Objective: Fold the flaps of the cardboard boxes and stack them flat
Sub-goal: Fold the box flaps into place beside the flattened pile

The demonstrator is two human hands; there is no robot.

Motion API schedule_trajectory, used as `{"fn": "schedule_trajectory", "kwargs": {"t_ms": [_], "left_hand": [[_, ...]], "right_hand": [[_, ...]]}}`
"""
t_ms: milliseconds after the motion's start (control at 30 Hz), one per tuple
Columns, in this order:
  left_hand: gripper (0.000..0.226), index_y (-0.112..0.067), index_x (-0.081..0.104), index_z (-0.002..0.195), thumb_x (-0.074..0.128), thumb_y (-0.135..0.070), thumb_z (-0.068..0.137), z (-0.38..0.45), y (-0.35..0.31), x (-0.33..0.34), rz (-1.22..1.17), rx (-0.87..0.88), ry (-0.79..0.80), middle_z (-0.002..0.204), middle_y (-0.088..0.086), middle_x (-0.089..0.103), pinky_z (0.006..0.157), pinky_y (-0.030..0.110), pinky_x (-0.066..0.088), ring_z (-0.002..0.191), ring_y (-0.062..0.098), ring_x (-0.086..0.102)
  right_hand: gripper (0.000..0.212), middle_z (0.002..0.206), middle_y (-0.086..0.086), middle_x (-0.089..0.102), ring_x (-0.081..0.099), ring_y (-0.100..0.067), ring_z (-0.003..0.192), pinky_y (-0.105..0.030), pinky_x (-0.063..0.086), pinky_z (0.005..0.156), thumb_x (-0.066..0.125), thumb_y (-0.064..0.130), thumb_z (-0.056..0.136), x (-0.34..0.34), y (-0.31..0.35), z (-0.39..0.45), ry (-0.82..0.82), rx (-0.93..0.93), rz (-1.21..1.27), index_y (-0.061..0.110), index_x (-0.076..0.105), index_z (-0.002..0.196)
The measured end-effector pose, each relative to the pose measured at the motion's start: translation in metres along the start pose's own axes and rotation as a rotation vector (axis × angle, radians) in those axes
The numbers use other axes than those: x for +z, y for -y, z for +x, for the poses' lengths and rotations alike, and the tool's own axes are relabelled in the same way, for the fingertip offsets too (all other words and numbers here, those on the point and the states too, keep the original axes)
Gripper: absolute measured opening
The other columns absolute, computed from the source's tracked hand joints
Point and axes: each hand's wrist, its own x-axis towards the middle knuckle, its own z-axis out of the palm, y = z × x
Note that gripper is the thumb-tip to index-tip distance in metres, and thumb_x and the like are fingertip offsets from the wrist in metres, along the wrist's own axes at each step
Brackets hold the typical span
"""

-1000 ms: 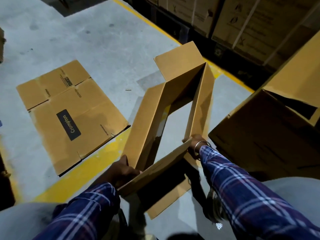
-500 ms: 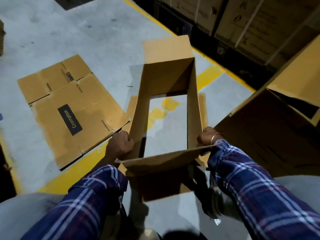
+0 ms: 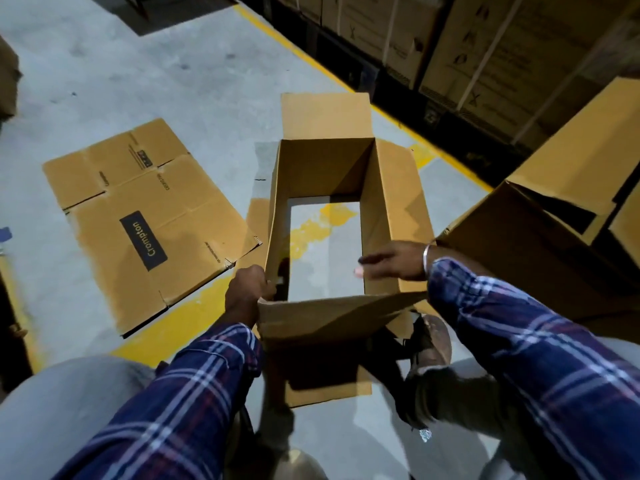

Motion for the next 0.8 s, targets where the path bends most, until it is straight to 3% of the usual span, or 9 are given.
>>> {"fn": "schedule_trajectory", "kwargs": {"t_ms": [100, 167, 233, 333, 433, 500, 600, 700, 800], "left_hand": [[0.028, -0.011, 0.054, 0.083, 0.062, -0.034, 0.095, 0.0, 0.0, 0.001, -0.044, 0.02, -0.038, 0.094, 0.013, 0.061, 0.07, 0.038, 0.051, 0.092, 0.037, 0.065], [0.027, -0.01, 0.054, 0.087, 0.063, -0.034, 0.096, 0.0, 0.0, 0.002, -0.051, 0.015, -0.032, 0.094, 0.014, 0.058, 0.069, 0.038, 0.048, 0.095, 0.038, 0.064], [0.024, -0.011, 0.053, 0.088, 0.063, -0.031, 0.095, 0.001, 0.001, 0.004, -0.053, 0.008, -0.01, 0.099, 0.017, 0.063, 0.069, 0.036, 0.044, 0.098, 0.039, 0.064], [0.021, -0.011, 0.051, 0.09, 0.063, -0.027, 0.094, 0.001, 0.004, 0.008, -0.049, 0.014, 0.01, 0.107, 0.021, 0.065, 0.069, 0.036, 0.043, 0.1, 0.041, 0.064], [0.02, -0.01, 0.051, 0.092, 0.062, -0.026, 0.094, -0.002, 0.005, 0.011, -0.039, 0.014, 0.023, 0.109, 0.02, 0.065, 0.07, 0.036, 0.045, 0.1, 0.041, 0.064], [0.019, -0.011, 0.05, 0.093, 0.062, -0.026, 0.095, -0.004, 0.004, 0.012, -0.03, 0.008, 0.037, 0.11, 0.019, 0.064, 0.071, 0.036, 0.045, 0.101, 0.04, 0.064], [0.02, -0.01, 0.053, 0.101, 0.061, -0.027, 0.095, -0.005, 0.006, 0.015, -0.003, -0.032, 0.091, 0.118, 0.018, 0.063, 0.075, 0.036, 0.047, 0.107, 0.039, 0.063], [0.025, -0.008, 0.057, 0.114, 0.06, -0.024, 0.095, -0.006, 0.007, 0.014, -0.011, -0.069, 0.159, 0.12, 0.017, 0.062, 0.078, 0.038, 0.053, 0.107, 0.037, 0.063], [0.029, -0.007, 0.057, 0.12, 0.06, -0.023, 0.095, -0.004, 0.006, 0.013, -0.01, -0.083, 0.219, 0.121, 0.016, 0.062, 0.081, 0.038, 0.057, 0.106, 0.034, 0.064]], "right_hand": [[0.096, 0.153, -0.004, 0.049, 0.05, -0.021, 0.135, -0.03, 0.039, 0.11, 0.08, 0.064, 0.071, 0.04, -0.001, -0.001, 0.231, 0.034, -0.088, 0.025, 0.045, 0.151], [0.115, 0.158, -0.002, 0.042, 0.045, -0.026, 0.14, -0.04, 0.038, 0.115, 0.086, 0.069, 0.059, 0.066, -0.005, 0.009, 0.276, 0.067, -0.222, 0.029, 0.037, 0.155], [0.101, 0.151, -0.005, 0.047, 0.047, -0.03, 0.138, -0.046, 0.041, 0.112, 0.084, 0.063, 0.068, 0.091, -0.013, 0.024, 0.239, 0.061, -0.503, 0.025, 0.04, 0.151], [0.052, 0.12, -0.007, 0.063, 0.062, -0.031, 0.114, -0.037, 0.05, 0.088, 0.082, 0.048, 0.077, 0.125, -0.02, 0.04, 0.035, -0.006, -0.643, 0.022, 0.058, 0.115], [0.024, 0.124, -0.004, 0.064, 0.062, -0.029, 0.115, -0.034, 0.043, 0.083, 0.064, 0.032, 0.094, 0.138, -0.024, 0.048, -0.149, -0.022, -0.729, 0.025, 0.063, 0.116], [0.025, 0.126, -0.006, 0.062, 0.06, -0.03, 0.118, -0.034, 0.039, 0.08, 0.05, 0.02, 0.099, 0.141, -0.024, 0.054, -0.19, -0.043, -0.75, 0.024, 0.06, 0.122], [0.029, 0.124, -0.007, 0.061, 0.06, -0.031, 0.117, -0.035, 0.038, 0.077, 0.047, 0.015, 0.099, 0.15, -0.025, 0.06, -0.174, -0.081, -0.796, 0.024, 0.058, 0.125], [0.025, 0.123, -0.008, 0.062, 0.061, -0.031, 0.115, -0.035, 0.038, 0.077, 0.051, 0.017, 0.098, 0.156, -0.03, 0.064, -0.119, -0.112, -0.77, 0.023, 0.059, 0.121], [0.021, 0.115, -0.006, 0.064, 0.063, -0.032, 0.108, -0.034, 0.046, 0.078, 0.068, 0.034, 0.09, 0.156, -0.036, 0.074, -0.008, -0.088, -0.674, 0.023, 0.062, 0.107]]}}
